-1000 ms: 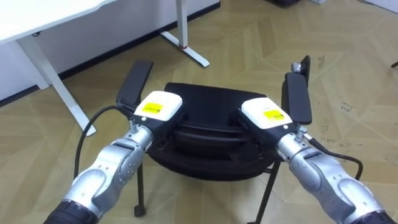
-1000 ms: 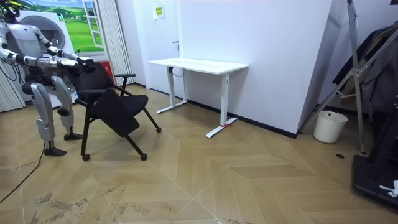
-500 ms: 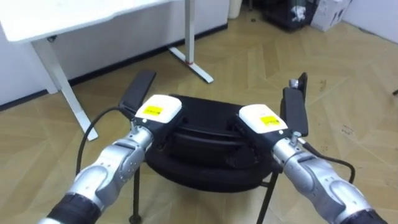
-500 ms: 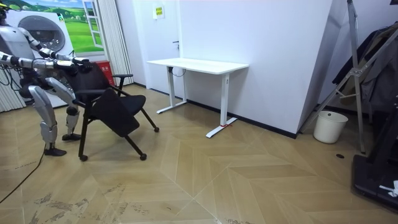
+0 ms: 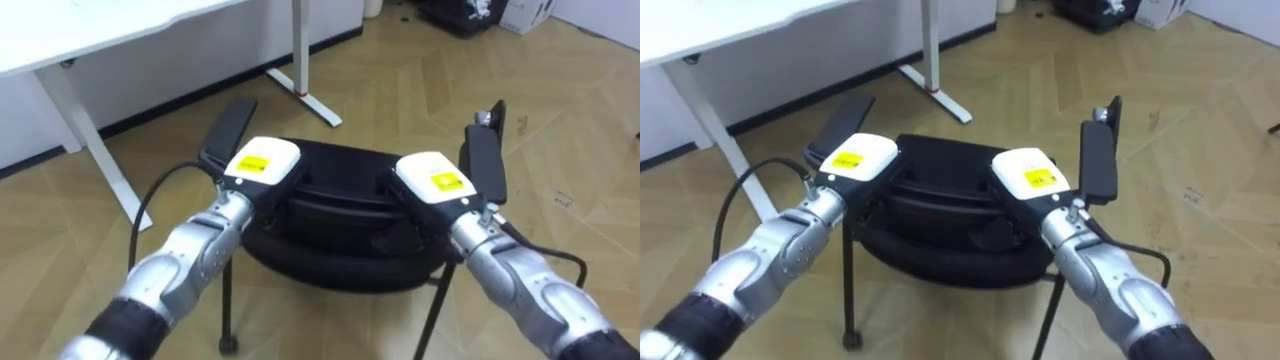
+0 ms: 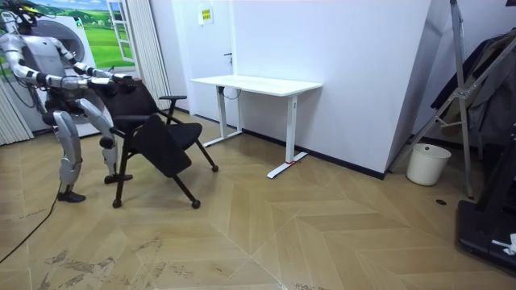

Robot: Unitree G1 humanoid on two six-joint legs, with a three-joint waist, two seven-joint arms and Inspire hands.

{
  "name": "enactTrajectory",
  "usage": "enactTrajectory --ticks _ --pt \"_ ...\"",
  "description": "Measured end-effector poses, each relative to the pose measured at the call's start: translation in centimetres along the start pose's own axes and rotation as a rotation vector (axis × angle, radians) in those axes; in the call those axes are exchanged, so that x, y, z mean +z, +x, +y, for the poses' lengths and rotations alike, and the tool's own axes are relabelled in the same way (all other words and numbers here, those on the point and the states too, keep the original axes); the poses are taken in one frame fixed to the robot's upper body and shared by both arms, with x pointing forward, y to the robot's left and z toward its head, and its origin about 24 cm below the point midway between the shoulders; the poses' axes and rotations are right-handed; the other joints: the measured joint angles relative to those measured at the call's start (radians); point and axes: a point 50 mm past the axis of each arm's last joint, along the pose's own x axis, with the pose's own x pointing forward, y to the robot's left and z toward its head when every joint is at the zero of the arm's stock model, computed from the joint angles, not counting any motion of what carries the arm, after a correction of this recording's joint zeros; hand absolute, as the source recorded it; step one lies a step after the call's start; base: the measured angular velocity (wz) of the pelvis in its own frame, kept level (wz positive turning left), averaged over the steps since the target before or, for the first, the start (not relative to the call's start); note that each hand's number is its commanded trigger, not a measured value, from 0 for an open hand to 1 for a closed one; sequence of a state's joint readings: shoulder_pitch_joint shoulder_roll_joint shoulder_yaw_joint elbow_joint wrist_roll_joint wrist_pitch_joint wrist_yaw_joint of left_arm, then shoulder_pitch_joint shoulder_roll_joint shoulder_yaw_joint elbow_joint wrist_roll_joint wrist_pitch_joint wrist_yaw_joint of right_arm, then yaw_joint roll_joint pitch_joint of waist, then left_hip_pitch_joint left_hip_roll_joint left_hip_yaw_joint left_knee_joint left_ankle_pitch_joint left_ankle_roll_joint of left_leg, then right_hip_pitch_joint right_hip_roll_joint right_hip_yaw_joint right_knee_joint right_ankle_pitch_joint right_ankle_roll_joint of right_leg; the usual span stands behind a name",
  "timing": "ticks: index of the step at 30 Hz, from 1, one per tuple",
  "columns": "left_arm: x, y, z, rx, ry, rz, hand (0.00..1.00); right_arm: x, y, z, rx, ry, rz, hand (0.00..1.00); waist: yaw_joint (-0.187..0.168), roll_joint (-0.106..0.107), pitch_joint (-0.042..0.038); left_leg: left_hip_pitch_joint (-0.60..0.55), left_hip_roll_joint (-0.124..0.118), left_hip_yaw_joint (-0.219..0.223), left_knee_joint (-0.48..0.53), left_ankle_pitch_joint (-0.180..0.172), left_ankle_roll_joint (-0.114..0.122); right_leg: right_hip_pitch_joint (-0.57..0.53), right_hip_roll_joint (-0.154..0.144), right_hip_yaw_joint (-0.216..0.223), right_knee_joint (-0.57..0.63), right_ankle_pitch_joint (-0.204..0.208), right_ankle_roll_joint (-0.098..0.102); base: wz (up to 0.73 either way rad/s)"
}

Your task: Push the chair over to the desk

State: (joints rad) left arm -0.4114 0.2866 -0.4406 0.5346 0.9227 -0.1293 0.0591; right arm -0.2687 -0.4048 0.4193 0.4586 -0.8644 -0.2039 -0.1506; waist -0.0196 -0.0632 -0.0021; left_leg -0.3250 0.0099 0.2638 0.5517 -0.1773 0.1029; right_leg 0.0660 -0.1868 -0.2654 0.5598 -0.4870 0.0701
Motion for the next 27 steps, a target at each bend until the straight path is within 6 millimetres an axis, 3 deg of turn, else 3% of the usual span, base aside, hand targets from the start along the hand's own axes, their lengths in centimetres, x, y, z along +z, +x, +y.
enactTrajectory --ticks 1,2,4,5,6,8,9,11,14,16,18,19,22,24,25,27 --pt "-0.1 0.0 0.1 0.005 -0.002 0.002 1.00 0.0 0.2 -0.2 -0.004 -0.004 -0.002 1.00 0.001 0.001 0.0007 0.000 -0.001 0.006 0.012 -0.015 0.005 -0.013 -0.010 0.000 0.036 0.000 0.001 -0.27" --pt "-0.1 0.2 0.3 0.011 -0.006 0.002 1.00 0.0 0.3 -0.5 -0.010 -0.010 -0.003 1.00 -0.001 0.005 0.0065 0.004 -0.002 0.009 0.034 -0.037 0.007 -0.041 -0.032 -0.001 0.133 0.018 0.002 -0.15" --pt "-0.1 0.2 0.1 0.008 -0.004 -0.001 1.00 -0.1 0.2 -0.1 0.000 -0.006 0.004 1.00 -0.003 0.005 0.0106 0.034 -0.008 0.008 0.039 -0.074 0.019 -0.101 -0.061 0.017 0.291 0.104 0.001 -0.03" --pt "-0.1 0.2 -0.1 0.003 -0.002 -0.002 1.00 -0.2 0.2 0.1 0.001 -0.003 0.007 1.00 -0.003 0.007 0.0131 0.044 -0.006 0.003 0.039 -0.081 0.019 -0.112 -0.061 0.020 0.319 0.135 -0.004 0.00" --pt "-0.2 0.2 -0.2 0.006 0.000 -0.007 1.00 -0.1 0.2 0.4 0.004 0.006 0.010 1.00 -0.002 0.014 0.0187 0.064 -0.005 -0.015 0.037 -0.092 0.020 -0.142 -0.061 0.032 0.387 0.206 -0.011 0.00" --pt "-0.6 0.0 -0.5 0.005 0.004 -0.003 1.00 0.2 0.4 0.8 0.008 0.011 0.005 1.00 0.005 0.030 0.0272 0.088 -0.007 -0.051 0.034 -0.106 0.021 -0.203 -0.046 0.064 0.487 0.275 -0.012 -0.16" --pt "-0.8 -0.1 -0.6 0.007 0.003 0.001 1.00 0.4 0.6 0.9 0.008 0.010 0.001 1.00 0.009 0.039 0.0326 0.098 -0.007 -0.075 0.034 -0.113 0.019 -0.252 -0.037 0.066 0.524 0.263 -0.011 -0.15" --pt "-1.0 -0.1 -0.5 0.014 0.009 0.002 1.00 0.6 0.7 0.9 0.001 0.016 0.000 1.00 0.002 0.043 0.0342 0.101 -0.010 -0.109 0.035 -0.119 0.016 -0.328 -0.020 0.049 0.525 0.233 -0.012 0.22" --pt "-1.0 0.0 -0.6 0.008 0.015 -0.002 1.00 0.6 0.6 1.2 0.005 0.022 0.009 1.00 -0.023 0.046 0.0369 0.117 -0.016 -0.170 0.035 -0.129 0.002 -0.411 0.016 0.037 0.348 0.218 -0.012 0.54" --pt "-0.9 0.0 -1.0 -0.001 0.011 0.000 1.00 0.5 0.5 1.5 0.012 0.025 0.013 1.00 -0.040 0.046 0.0376 0.132 -0.023 -0.202 0.036 -0.141 -0.010 -0.416 0.028 0.041 0.167 0.237 -0.023 0.61" --pt "-0.9 0.0 -1.2 -0.006 -0.001 0.004 1.00 0.6 0.5 1.5 0.012 0.014 0.010 1.00 -0.059 0.043 0.0365 0.154 -0.024 -0.229 0.038 -0.160 -0.032 -0.393 0.035 0.061 -0.018 0.285 -0.025 0.62" --pt "-0.9 0.0 -1.2 -0.004 -0.007 0.006 1.00 0.5 0.5 1.4 0.008 0.003 0.006 1.00 -0.057 0.044 0.0344 0.161 -0.023 -0.247 0.044 -0.173 -0.047 -0.380 0.047 0.074 -0.044 0.317 -0.032 0.47" --pt "-1.0 0.1 -1.1 0.006 -0.012 0.014 1.00 0.5 0.8 1.0 0.000 -0.015 0.002 1.00 -0.053 0.049 0.0297 0.164 -0.003 -0.272 0.054 -0.193 -0.082 -0.372 0.075 0.068 -0.032 0.326 -0.053 0.32" --pt "-1.1 0.2 -0.6 0.033 -0.018 0.024 1.00 0.5 1.4 0.2 -0.006 -0.030 -0.008 1.00 -0.043 0.047 0.0262 0.168 0.024 -0.274 0.053 -0.206 -0.111 -0.376 0.099 0.064 -0.009 0.324 -0.101 0.18" --pt "-1.1 0.2 -0.4 0.040 -0.019 0.027 1.00 0.6 1.6 -0.1 -0.007 -0.034 -0.011 1.00 -0.038 0.048 0.0259 0.167 0.031 -0.273 0.054 -0.209 -0.118 -0.381 0.103 0.062 -0.001 0.319 -0.110 0.08" --pt "-1.4 0.4 0.3 0.059 -0.021 0.040 1.00 0.8 2.5 -1.0 -0.010 -0.045 -0.020 1.00 -0.029 0.057 0.0294 0.169 0.053 -0.289 0.055 -0.224 -0.149 -0.381 0.121 0.032 0.017 0.290 -0.147 0.11"
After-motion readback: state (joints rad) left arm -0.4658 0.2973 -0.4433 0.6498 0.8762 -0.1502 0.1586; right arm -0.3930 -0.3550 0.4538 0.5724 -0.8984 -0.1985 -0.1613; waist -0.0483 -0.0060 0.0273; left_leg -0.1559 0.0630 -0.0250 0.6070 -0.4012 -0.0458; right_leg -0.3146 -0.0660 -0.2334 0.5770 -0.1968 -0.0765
